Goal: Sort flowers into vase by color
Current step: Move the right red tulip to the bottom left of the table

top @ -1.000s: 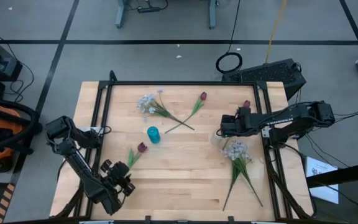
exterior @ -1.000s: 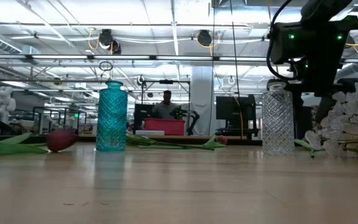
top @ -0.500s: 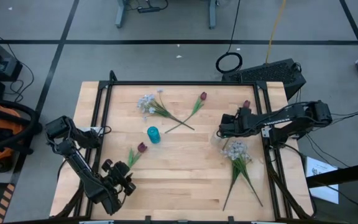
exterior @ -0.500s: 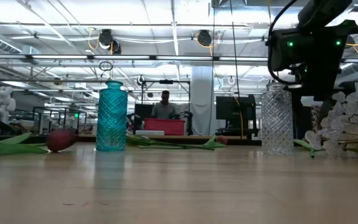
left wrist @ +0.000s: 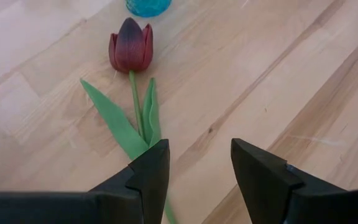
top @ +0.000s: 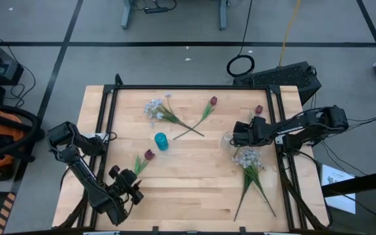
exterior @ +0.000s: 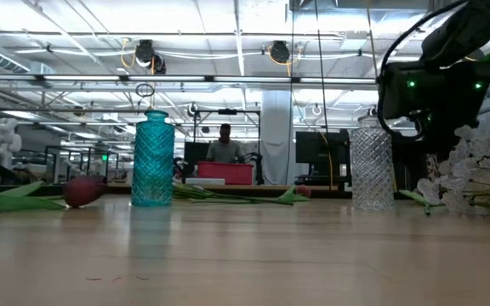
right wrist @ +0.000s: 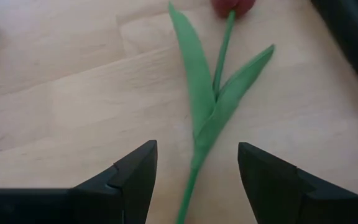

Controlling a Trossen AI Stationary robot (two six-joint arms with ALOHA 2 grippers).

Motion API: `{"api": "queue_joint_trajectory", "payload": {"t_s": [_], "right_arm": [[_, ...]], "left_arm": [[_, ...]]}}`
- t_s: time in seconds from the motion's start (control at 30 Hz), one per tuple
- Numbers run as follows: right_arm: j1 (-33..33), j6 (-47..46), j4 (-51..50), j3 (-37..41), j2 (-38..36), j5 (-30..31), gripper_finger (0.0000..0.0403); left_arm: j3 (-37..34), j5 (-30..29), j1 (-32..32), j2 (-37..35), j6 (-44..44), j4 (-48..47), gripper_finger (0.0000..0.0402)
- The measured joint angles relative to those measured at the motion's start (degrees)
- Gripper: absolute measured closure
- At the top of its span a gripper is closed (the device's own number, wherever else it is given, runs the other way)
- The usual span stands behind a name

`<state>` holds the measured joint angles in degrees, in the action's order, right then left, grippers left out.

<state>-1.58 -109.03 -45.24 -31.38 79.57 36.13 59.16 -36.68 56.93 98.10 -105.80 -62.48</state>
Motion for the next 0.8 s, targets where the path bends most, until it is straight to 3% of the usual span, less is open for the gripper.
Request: {"api": "queue_joint_trajectory", "payload": {"t_s": [0.63,0.8], "right_arm": [[0.15,0.26,7.71,6.62,-0.09,0.53,0.0189],[0.17,0.91,8.01,7.34,-0.13,1.01,0.0218]], "left_arm": [[-0.02,-1.14,0.04,0.0,-0.19,0.0,0.0223],[-0.02,-1.46,-0.47,0.0,-0.23,0.0,0.0223]]}}
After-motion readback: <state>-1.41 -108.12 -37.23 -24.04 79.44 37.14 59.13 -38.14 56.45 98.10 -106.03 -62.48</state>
